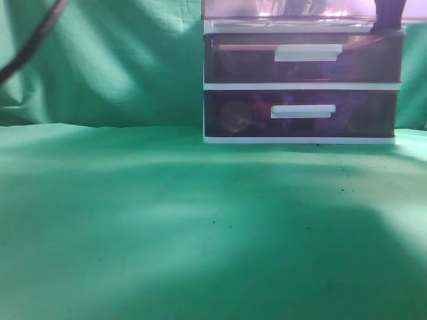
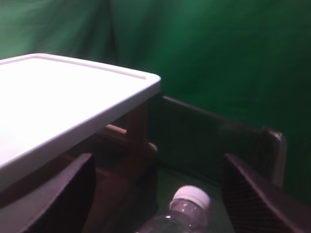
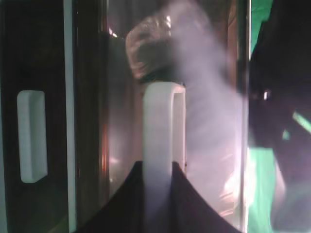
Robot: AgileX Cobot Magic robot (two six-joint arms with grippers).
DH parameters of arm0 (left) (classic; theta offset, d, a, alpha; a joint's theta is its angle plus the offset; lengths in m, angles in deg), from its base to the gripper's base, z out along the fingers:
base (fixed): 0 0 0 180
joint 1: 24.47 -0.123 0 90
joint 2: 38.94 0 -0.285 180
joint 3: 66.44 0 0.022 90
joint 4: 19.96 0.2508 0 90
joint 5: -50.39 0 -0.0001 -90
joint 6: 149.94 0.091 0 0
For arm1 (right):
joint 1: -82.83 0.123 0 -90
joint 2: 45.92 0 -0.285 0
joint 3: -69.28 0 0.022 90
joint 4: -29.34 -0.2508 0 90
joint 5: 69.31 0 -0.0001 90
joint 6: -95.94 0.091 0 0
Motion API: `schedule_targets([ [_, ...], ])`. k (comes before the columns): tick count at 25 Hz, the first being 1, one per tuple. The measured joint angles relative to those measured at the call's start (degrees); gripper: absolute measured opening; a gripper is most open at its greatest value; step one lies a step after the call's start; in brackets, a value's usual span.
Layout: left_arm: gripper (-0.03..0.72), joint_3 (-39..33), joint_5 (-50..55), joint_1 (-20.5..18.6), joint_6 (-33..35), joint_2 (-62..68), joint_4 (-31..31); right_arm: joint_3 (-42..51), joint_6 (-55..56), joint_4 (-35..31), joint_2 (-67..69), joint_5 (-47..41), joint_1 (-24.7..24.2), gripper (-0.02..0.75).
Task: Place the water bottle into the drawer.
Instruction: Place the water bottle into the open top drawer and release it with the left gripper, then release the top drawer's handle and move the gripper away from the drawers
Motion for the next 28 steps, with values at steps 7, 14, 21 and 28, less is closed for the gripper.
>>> schedule_targets([
  [7,0.526,4.02,-2.28,0.97,1.85,-2.71,7.54,0.12,0.2,-0.33,0.0,0.23,0.0,0.076],
  [14,0.145,4.69,-9.05,-4.52,-2.72,-12.74,13.82,0.44,-2.55,-1.1,0.0,2.07,0.0,0.076],
  [21,0.055,4.8,-24.12,-11.8,-10.82,-14.31,13.82,-4.75,-7.46,-0.91,1.2,-1.24,-2.23,0.076],
  [28,0.055,4.8,-27.51,-13.09,-12.76,-14.31,13.82,-16.14,-7.71,-1.02,9.36,-3.4,-3.52,0.076],
])
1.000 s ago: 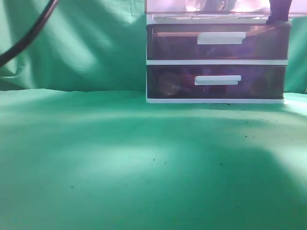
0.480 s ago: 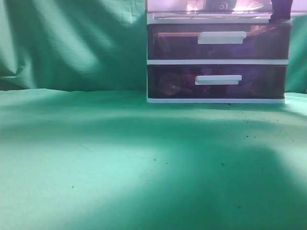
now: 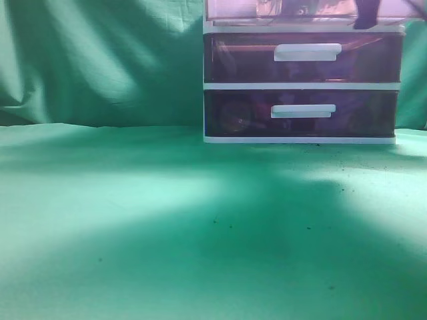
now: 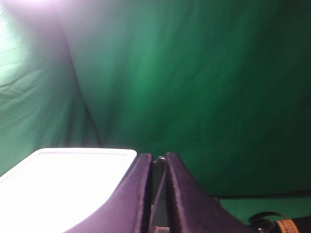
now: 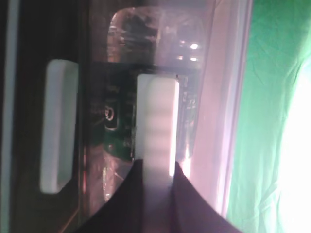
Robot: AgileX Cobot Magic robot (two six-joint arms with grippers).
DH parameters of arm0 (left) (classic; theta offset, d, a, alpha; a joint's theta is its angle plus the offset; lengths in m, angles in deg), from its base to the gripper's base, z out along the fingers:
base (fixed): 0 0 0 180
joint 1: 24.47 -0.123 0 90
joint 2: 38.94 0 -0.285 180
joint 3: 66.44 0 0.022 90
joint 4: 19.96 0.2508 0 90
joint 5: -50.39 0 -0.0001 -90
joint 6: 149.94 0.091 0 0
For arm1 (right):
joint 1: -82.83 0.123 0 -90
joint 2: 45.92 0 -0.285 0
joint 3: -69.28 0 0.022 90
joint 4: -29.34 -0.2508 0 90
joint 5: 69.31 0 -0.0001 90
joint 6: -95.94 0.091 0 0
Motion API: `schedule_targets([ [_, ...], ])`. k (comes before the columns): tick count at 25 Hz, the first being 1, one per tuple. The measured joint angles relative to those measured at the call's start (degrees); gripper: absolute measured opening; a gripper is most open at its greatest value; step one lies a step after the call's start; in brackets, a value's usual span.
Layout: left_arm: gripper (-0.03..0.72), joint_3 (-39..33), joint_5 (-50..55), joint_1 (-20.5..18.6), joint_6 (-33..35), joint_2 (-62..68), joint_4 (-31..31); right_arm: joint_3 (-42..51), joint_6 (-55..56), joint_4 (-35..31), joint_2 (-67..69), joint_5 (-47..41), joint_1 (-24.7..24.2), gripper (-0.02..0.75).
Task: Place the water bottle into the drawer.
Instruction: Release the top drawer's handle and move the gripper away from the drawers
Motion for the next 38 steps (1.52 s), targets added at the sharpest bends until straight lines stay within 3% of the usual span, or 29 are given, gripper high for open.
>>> schedule_targets([
  [7,0.055,0.0,-0.13,0.0,-0.13,0.24,0.0,-8.99,1.65,-2.35,7.46,1.16,0.0,0.076],
  [33,0.055,0.0,-4.47,0.0,-2.34,1.38,0.0,-16.01,4.22,0.68,11.33,-2.31,-1.58,0.076],
  [38,0.055,0.0,-4.47,0.0,-2.82,1.38,0.0,-15.28,4.31,0.31,11.09,-3.63,-0.96,0.255],
])
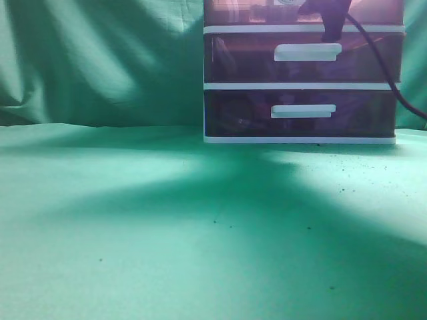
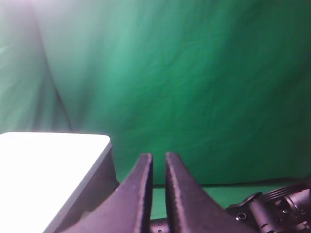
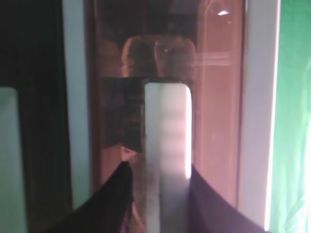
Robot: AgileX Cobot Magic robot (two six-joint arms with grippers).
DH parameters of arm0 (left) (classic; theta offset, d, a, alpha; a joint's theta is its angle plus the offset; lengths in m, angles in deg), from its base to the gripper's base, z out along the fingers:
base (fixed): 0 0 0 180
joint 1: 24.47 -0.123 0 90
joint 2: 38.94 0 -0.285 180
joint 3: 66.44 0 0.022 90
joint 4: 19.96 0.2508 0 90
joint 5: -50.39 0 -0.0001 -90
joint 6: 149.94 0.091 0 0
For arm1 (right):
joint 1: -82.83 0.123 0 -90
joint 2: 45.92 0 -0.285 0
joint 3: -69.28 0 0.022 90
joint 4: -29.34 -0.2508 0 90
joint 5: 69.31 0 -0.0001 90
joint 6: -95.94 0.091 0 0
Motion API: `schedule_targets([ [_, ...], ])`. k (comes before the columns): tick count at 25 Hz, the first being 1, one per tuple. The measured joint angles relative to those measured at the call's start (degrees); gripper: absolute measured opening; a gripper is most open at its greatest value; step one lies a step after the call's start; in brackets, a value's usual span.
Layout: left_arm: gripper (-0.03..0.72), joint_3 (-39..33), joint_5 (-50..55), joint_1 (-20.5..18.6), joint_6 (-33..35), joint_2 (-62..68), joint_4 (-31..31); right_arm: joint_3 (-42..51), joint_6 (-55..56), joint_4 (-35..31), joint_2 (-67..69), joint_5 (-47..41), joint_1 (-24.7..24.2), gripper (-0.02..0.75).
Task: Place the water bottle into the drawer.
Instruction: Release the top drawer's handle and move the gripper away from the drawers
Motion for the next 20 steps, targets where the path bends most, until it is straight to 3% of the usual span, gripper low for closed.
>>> schedule_targets([
  [4,0.055,0.0,0.0,0.0,-0.47,0.0,0.0,2.02,0.0,-0.71,-1.51,-0.14,0.76,0.251],
  [5,0.055,0.0,-0.03,0.0,-0.81,0.0,0.0,2.45,0.0,-0.98,-1.92,0.12,1.0,0.291],
  [15,0.055,0.0,-0.03,0.0,-2.52,-0.24,0.0,6.48,1.85,-4.14,-7.63,2.55,1.76,0.276],
  [20,0.055,0.0,-0.4,0.0,-4.63,-1.59,0.0,12.7,2.34,-4.69,-13.56,4.28,5.54,0.276],
])
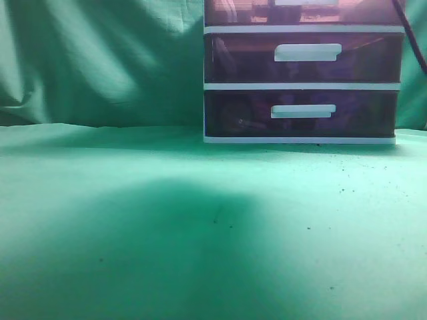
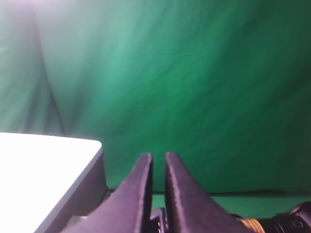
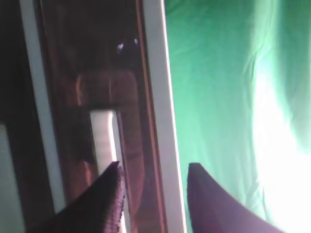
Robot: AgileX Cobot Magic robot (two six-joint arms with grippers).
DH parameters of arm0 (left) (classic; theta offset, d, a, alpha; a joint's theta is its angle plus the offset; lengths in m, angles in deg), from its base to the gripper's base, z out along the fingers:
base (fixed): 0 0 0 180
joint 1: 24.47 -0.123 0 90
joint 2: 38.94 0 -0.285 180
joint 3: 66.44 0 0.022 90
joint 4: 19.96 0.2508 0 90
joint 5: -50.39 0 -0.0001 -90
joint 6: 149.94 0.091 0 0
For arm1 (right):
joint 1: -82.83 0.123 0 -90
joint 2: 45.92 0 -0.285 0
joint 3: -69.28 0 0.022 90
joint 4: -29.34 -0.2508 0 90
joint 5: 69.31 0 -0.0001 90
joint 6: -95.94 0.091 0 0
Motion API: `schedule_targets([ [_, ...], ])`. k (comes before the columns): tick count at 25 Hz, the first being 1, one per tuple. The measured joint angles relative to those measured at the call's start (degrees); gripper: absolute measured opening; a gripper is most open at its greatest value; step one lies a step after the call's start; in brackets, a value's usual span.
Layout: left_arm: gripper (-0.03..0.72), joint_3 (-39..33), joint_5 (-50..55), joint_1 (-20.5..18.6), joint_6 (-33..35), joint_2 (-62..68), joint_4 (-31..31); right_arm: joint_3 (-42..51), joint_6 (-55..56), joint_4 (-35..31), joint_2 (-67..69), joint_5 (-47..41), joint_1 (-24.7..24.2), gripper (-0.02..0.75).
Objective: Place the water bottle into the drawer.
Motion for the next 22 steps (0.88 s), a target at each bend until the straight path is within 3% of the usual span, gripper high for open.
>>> schedule_targets([
  [6,0.055,0.0,-4.88,0.0,-4.84,-5.4,0.0,8.1,0.15,-5.86,-9.04,0.05,9.22,0.276],
  [10,0.055,0.0,-10.92,0.0,-9.35,-10.31,0.0,11.5,0.15,-17.69,-16.98,-0.08,16.67,0.276],
  [12,0.055,0.1,-13.45,0.0,-10.93,-12.66,0.0,11.75,0.15,-26.32,-20.62,-0.64,19.99,0.16],
  [13,0.0,0.1,-13.8,0.0,-11.28,-13.63,0.0,11.75,0.15,-30.97,-22.53,-1.35,21.09,0.107],
  [16,0.0,0.1,-14.63,0.0,-11.65,-17.33,0.0,11.75,0.15,-42.1,-27.59,-5.39,22.91,0.0],
  [22,0.0,-2.71,-14.98,0.0,-11.98,-27.19,0.0,11.85,-3.8,-55.77,-35.55,-12.22,23.0,0.0],
])
